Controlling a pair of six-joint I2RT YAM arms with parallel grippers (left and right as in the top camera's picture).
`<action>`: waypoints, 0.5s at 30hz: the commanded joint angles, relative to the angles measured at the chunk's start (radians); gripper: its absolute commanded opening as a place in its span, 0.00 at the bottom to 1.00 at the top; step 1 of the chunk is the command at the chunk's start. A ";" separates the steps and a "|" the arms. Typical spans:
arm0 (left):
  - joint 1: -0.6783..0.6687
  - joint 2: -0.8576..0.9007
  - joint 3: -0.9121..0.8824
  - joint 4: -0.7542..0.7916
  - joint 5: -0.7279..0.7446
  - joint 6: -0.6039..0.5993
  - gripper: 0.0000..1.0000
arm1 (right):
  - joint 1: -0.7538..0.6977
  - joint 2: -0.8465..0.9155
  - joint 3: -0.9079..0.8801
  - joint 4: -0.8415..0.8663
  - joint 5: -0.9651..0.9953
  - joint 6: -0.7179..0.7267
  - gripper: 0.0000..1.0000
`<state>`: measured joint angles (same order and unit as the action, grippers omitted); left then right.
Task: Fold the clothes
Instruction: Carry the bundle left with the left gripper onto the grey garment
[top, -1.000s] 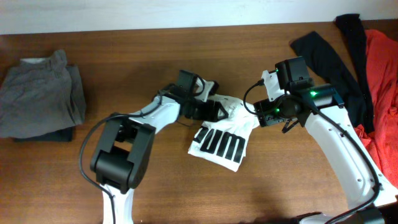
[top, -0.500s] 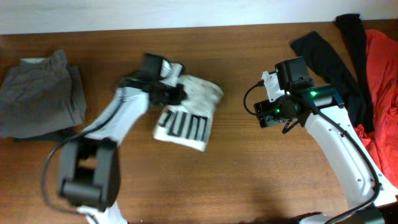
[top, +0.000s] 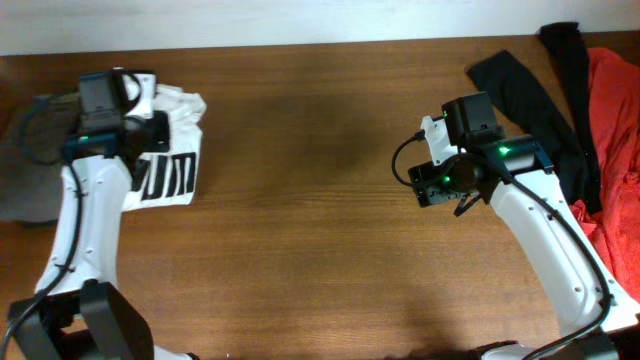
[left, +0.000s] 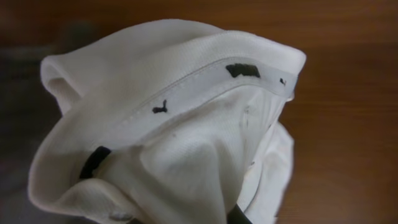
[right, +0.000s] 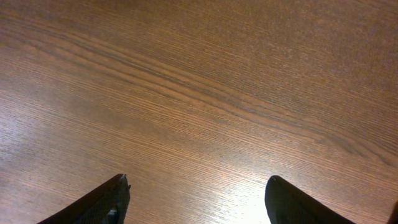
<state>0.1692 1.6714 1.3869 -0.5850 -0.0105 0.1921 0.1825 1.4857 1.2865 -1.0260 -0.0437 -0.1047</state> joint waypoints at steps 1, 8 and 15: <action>0.081 -0.015 0.012 0.014 -0.030 0.042 0.00 | -0.006 -0.007 0.010 -0.003 -0.005 0.008 0.74; 0.187 -0.015 0.013 0.071 0.018 0.042 0.00 | -0.006 -0.007 0.010 -0.005 -0.005 0.008 0.74; 0.290 -0.015 0.013 0.198 0.074 0.042 0.00 | -0.006 -0.007 0.010 -0.008 -0.005 0.008 0.74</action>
<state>0.4164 1.6714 1.3869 -0.4282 0.0196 0.2207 0.1825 1.4857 1.2865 -1.0328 -0.0433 -0.1040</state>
